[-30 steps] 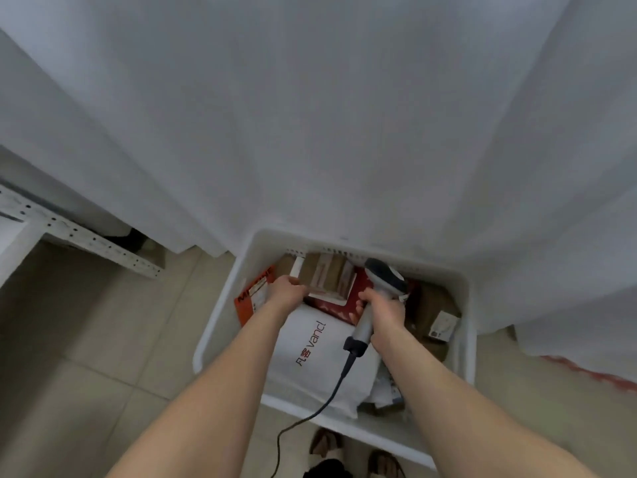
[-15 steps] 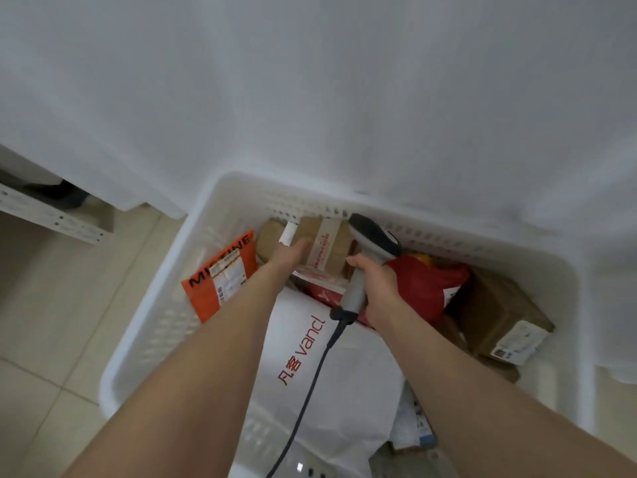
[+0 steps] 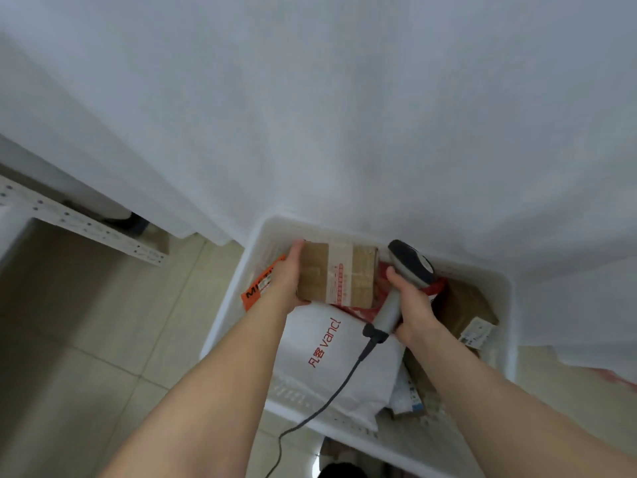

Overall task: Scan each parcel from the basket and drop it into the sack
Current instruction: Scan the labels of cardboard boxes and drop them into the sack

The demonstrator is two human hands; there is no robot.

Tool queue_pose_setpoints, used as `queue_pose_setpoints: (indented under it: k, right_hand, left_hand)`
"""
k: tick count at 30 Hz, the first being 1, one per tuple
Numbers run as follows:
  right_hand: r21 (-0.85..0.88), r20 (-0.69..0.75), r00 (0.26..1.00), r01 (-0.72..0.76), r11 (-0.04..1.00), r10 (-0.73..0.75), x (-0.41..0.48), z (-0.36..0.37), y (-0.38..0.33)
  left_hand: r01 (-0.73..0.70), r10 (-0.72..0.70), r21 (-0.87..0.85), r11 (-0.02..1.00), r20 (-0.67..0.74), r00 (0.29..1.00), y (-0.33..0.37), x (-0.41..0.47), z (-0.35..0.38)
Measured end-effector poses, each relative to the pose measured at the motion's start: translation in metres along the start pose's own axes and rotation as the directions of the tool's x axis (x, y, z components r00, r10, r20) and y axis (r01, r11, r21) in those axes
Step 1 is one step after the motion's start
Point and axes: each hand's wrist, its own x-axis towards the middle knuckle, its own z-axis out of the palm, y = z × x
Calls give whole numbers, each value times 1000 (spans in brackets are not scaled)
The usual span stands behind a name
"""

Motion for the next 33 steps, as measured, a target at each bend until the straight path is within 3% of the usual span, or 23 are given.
queue_pose_setpoints:
  k: [5, 8, 17, 23, 26, 29, 31, 33]
  right_hand:
    - [-21, -79, 996, 50, 999, -52, -98, -1, -41]
    - [-19, -53, 996, 67, 998, -68, -153, -5, -61]
    - [63, 101, 992, 72, 995, -78, -291, -26, -96]
    - [12, 222, 959, 176, 984, -174, -379, -56, -102]
    - [21, 277, 946, 171, 985, -170, -413, -60, -102]
    - [83, 285, 949, 118, 990, -137, -434, -62, -98]
    - [144, 314, 942, 75, 987, -118, -448, -62, -98]
    - [172, 368, 921, 69, 983, -129, -467, -57, -98]
  left_hand:
    - [-23, 23, -10, 1000, -17, 1000, 45, -106, -15]
    - [3, -2, -4, 1000, 82, 997, 69, -168, -20]
    - [-112, 97, 42, 993, 266, 959, 96, -325, -60]
    - [-82, 85, -21, 996, 166, 982, 75, -419, -75]
    - [-252, 254, -25, 967, 85, 964, 67, -450, -79]
    - [-451, 449, -77, 889, -38, 893, 65, -479, -83]
    - [-558, 562, 73, 827, -62, 825, 65, -490, -87]
    - [-608, 623, 229, 760, 9, 782, 65, -481, -89]
